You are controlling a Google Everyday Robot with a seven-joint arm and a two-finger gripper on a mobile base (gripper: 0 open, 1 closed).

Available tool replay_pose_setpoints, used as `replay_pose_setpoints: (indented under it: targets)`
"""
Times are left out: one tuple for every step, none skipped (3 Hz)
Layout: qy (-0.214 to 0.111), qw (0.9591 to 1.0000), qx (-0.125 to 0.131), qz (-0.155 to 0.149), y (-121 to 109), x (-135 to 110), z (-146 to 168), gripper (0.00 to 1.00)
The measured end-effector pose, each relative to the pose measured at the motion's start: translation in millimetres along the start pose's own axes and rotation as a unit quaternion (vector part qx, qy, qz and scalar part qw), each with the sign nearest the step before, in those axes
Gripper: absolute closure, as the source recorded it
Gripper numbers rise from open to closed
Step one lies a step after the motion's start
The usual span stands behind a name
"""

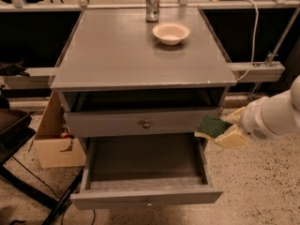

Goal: Place sponge into middle drawer

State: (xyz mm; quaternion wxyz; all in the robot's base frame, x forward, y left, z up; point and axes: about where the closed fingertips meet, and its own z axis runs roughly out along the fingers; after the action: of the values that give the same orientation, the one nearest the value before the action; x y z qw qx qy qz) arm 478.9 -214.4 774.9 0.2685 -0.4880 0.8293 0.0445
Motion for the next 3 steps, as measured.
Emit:
replay_pose_setpoints:
  targets:
    - [-0.008, 0.9997, 0.009, 0.020, 0.3, 21.9, 30.3, 1.00]
    - [-0.011, 0.9997, 0.008, 0.018, -1.3, 18.2, 35.7, 1.00]
    - [-0.015, 0.9998, -0.005, 0.014, 0.2, 11.5, 49.2, 1.00]
